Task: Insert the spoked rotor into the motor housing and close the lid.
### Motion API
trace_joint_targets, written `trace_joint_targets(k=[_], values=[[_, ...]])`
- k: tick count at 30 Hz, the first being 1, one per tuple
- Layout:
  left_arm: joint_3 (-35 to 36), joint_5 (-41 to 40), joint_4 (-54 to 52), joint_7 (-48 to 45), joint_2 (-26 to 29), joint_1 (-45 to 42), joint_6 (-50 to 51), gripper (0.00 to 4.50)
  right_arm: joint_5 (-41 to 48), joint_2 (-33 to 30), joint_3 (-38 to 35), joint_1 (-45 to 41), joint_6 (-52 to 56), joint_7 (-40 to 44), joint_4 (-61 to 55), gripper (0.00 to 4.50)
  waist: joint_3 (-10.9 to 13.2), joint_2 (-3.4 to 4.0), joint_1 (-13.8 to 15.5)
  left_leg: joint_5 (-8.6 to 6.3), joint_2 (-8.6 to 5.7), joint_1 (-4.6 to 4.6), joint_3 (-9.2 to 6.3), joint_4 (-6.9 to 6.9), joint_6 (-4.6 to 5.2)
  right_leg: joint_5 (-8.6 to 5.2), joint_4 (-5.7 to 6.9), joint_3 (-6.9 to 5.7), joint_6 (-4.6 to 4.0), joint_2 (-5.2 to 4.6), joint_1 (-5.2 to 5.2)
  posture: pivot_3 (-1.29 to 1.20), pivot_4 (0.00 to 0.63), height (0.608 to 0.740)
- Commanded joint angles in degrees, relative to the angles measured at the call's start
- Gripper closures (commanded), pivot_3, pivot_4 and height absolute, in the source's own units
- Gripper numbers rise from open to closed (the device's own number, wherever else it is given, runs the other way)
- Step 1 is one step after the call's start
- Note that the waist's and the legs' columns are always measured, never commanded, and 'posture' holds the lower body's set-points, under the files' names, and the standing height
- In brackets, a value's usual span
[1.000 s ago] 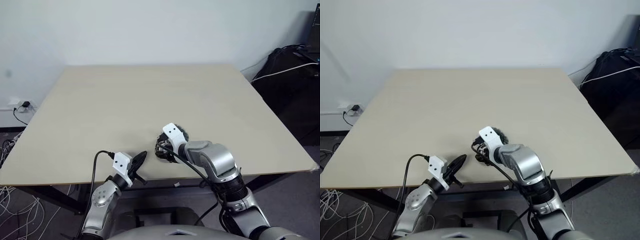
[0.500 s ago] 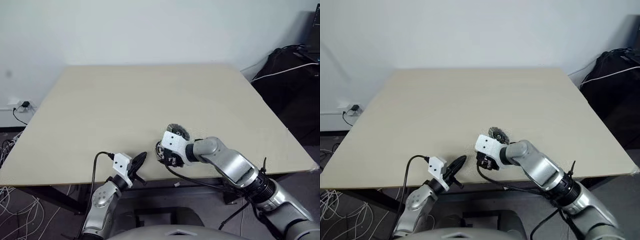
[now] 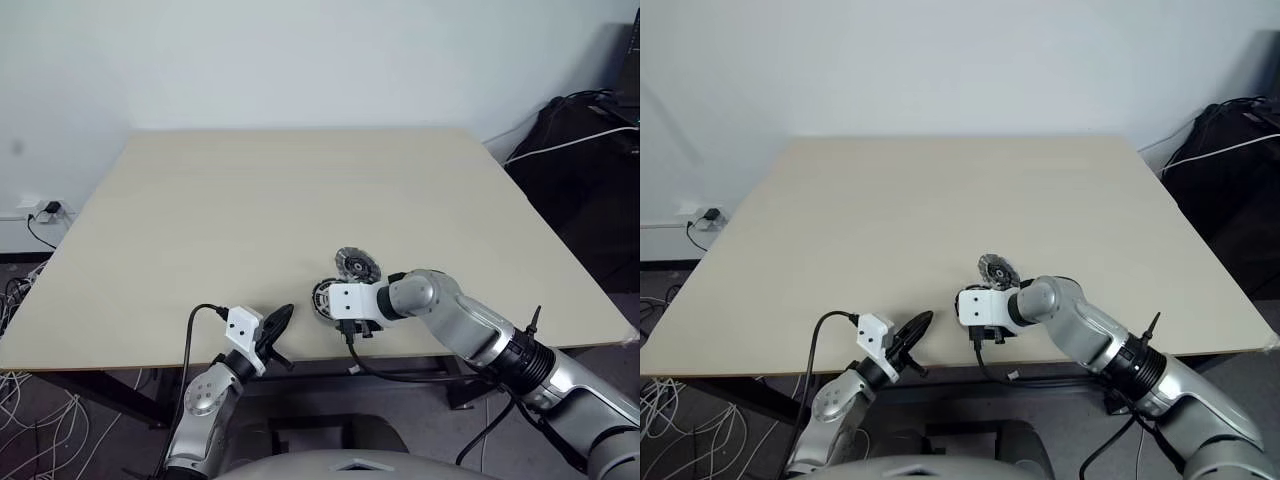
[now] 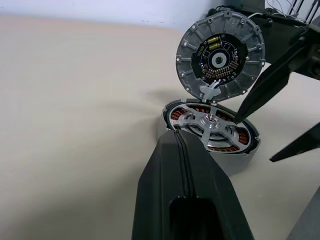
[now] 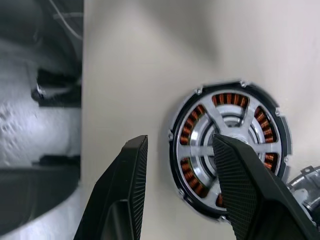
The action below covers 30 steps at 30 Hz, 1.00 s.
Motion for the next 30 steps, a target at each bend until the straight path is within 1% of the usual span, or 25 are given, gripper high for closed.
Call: trace_joint_targets(k=[1, 6, 14, 17, 18, 21, 22, 23, 30], values=[[0.15, -0.54, -1.57, 0.14, -0.44, -0.31, -0.76, 4.5, -2.74, -0.34, -0.32, -1.52, -3.38, 2.11, 1.29, 2.3, 0.0, 0.0, 0.05, 0.0, 0.0, 0.0, 0.0, 0.0, 0.0, 0.0, 0.0, 0.0, 0.0, 0.0, 0.0, 0.0, 0.0, 0.74], [0.12, -0.56, -1.96, 0.39, -0.41, -0.13, -0.67, 4.5, -5.23, 0.0, -0.91, -1.37, -5.99, 4.32, 4.02, 2.3, 0.0, 0.01, 0.3, 0.0, 0.0, 0.0, 0.01, 0.0, 0.0, 0.0, -0.01, 0.0, 0.0, 0.0, 0.0, 0.0, 0.0, 0.74], [0.1, -0.7, -2.33, 0.48, -0.45, -0.15, -0.25, 4.5, -7.52, 1.6, -2.19, -1.19, -7.17, 5.33, 6.91, 2.3, -0.01, 0.01, 0.38, 0.0, 0.0, 0.01, 0.03, 0.0, 0.0, 0.01, -0.01, 0.01, 0.0, 0.0, 0.01, 0.0, 0.0, 0.74], [0.08, -0.68, -2.43, 0.44, -0.39, -0.2, -0.15, 4.5, -8.03, 2.24, -2.62, -1.11, -7.22, 5.48, 7.66, 2.91, -0.01, 0.02, 0.38, 0.0, 0.0, 0.01, 0.03, 0.0, 0.0, 0.01, -0.01, 0.0, 0.0, 0.0, 0.01, 0.0, 0.0, 0.74], [0.08, -0.68, -2.48, 0.43, -0.38, -0.19, -0.12, 4.5, -8.18, 2.45, -2.83, -1.03, -7.14, 5.54, 7.79, 3.16, -0.02, 0.02, 0.37, 0.0, 0.0, 0.02, 0.04, 0.01, 0.0, 0.01, -0.01, 0.01, 0.0, 0.0, 0.02, 0.0, 0.0, 0.74], [0.06, -0.66, -2.54, 0.44, -0.36, -0.15, -0.13, 4.5, -8.5, 3.01, -3.46, -0.78, -6.97, 5.74, 8.08, 4.13, -0.04, 0.02, 0.23, 0.0, 0.01, 0.07, 0.06, 0.02, -0.01, 0.03, -0.01, 0.01, 0.01, 0.01, 0.06, 0.0, 0.0, 0.74], [0.06, -0.66, -2.54, 0.44, -0.36, -0.14, -0.14, 4.5, -8.57, 3.18, -3.64, -0.74, -6.92, 5.74, 8.15, 4.32, -0.03, 0.02, 0.25, 0.0, 0.03, 0.14, 0.08, 0.04, -0.01, 0.03, 0.0, 0.01, 0.01, 0.01, 0.13, 0.0, 0.0, 0.74], [0.05, -0.66, -2.54, 0.43, -0.36, -0.13, -0.16, 4.5, -8.55, 3.41, -3.87, -0.67, -6.76, 5.75, 8.18, 4.4, -0.03, 0.03, 0.26, 0.01, 0.03, 0.14, 0.08, 0.05, -0.01, 0.05, 0.0, 0.01, 0.0, 0.0, 0.13, 0.0, 0.0, 0.74], [0.02, -0.73, -2.55, 0.27, -0.31, -0.16, -0.1, 4.5, -7.68, 4.51, -5.67, 0.08, -4.75, 5.58, 6.75, 4.4, -0.03, 0.03, 0.24, 0.03, 0.06, 0.15, 0.13, 0.1, -0.03, 0.14, 0.03, 0.01, -0.07, 0.0, 0.1, 0.0, 0.0, 0.74]])
